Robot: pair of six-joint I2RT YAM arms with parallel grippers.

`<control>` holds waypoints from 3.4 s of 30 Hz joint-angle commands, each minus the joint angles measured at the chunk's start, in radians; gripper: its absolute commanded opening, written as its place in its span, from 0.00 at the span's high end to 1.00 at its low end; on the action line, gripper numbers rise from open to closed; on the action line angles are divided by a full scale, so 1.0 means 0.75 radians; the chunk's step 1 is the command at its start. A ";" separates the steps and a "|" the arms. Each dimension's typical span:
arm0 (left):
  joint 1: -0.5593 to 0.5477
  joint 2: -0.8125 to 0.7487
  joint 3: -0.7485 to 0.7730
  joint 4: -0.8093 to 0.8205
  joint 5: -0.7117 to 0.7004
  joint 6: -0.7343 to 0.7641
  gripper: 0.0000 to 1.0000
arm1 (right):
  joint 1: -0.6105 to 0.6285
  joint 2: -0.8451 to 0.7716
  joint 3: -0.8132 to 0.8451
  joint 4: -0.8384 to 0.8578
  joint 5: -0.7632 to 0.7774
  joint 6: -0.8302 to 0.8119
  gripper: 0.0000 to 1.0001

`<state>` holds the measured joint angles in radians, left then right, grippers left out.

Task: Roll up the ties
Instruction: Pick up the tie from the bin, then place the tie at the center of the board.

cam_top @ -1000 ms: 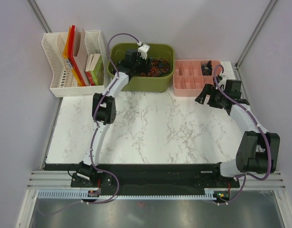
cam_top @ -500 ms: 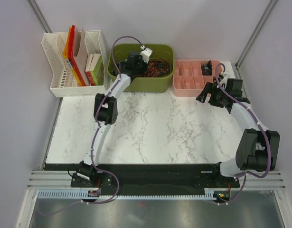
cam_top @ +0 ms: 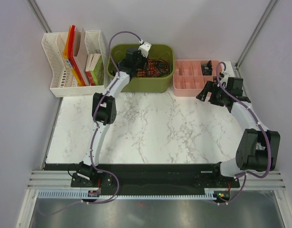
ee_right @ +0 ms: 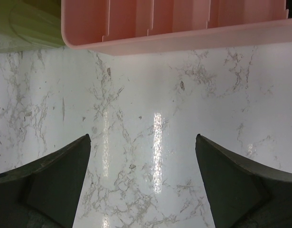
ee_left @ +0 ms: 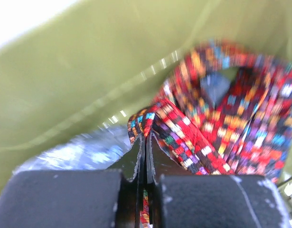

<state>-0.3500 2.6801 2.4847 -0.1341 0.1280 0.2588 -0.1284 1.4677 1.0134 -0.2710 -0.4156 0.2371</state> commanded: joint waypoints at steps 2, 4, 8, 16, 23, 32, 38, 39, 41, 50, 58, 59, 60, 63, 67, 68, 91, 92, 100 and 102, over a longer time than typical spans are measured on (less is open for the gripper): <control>-0.002 -0.319 0.029 0.238 -0.038 -0.081 0.98 | -0.005 -0.008 0.068 0.018 -0.033 0.015 0.02; -0.006 -0.354 0.029 0.240 -0.034 -0.079 0.98 | -0.003 -0.016 0.066 0.020 -0.037 0.023 0.02; -0.006 -0.460 0.023 0.226 -0.015 -0.069 0.98 | -0.005 -0.038 0.066 0.028 -0.043 0.032 0.02; -0.012 -0.669 -0.006 0.197 0.015 -0.087 0.98 | -0.005 -0.087 0.058 0.067 -0.094 0.054 0.02; -0.043 -0.804 0.021 0.209 -0.011 -0.094 0.98 | 0.001 -0.102 0.107 0.237 -0.208 0.013 0.02; -0.155 -0.984 0.105 0.358 -0.099 -0.067 0.98 | 0.097 -0.112 0.140 0.663 -0.225 -0.077 0.02; -0.274 -1.127 0.146 0.475 -0.124 0.053 0.98 | 0.275 -0.098 0.093 1.071 -0.225 -0.161 0.02; -0.288 -1.143 0.148 0.490 -0.120 0.066 0.98 | 0.302 -0.088 0.085 1.134 -0.229 -0.171 0.02; -0.323 -1.174 0.144 0.492 -0.117 0.105 0.98 | 0.400 -0.045 0.064 1.296 -0.201 -0.258 0.02; -0.386 -1.303 0.129 0.420 -0.142 0.150 0.98 | 0.889 0.276 0.314 1.593 -0.135 -0.443 0.02; -0.415 -1.422 0.033 0.369 -0.165 0.250 0.98 | 1.122 0.078 0.054 1.593 -0.246 -0.633 0.02; -0.415 -1.430 0.015 0.363 -0.195 0.248 0.98 | 1.122 0.052 0.009 1.560 -0.207 -0.659 0.02; -0.415 -1.440 0.003 0.359 -0.197 0.250 0.98 | 1.106 -0.007 -0.005 1.467 -0.205 -0.678 0.02; -0.415 -1.485 -0.077 0.355 -0.185 0.244 0.98 | 1.055 -0.130 -0.067 1.269 -0.258 -0.711 0.02; -0.413 -1.546 -0.200 0.357 -0.177 0.242 0.98 | 1.047 -0.284 -0.140 1.094 -0.390 -0.760 0.02; -0.415 -1.557 -0.255 0.375 -0.177 0.242 0.98 | 1.051 -0.300 -0.144 1.077 -0.423 -0.730 0.02; -0.415 -1.487 -0.259 0.359 -0.222 0.221 0.98 | 1.180 -0.087 -0.033 1.362 0.066 -0.429 0.05; -0.415 -1.493 -0.276 0.369 -0.220 0.209 0.98 | 1.179 -0.189 -0.066 1.309 0.043 -0.402 0.05; -0.417 -1.481 -0.321 0.353 -0.191 0.142 0.98 | 1.186 -0.474 -0.253 1.077 0.171 -0.386 0.02; -0.419 -1.483 -0.325 0.336 -0.187 0.117 0.98 | 1.190 -0.425 -0.216 1.096 0.178 -0.325 0.02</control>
<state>-0.6582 1.5749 2.2406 0.1032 -0.0174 0.3920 0.7609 1.0870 0.8474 0.6056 -0.3309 -0.0631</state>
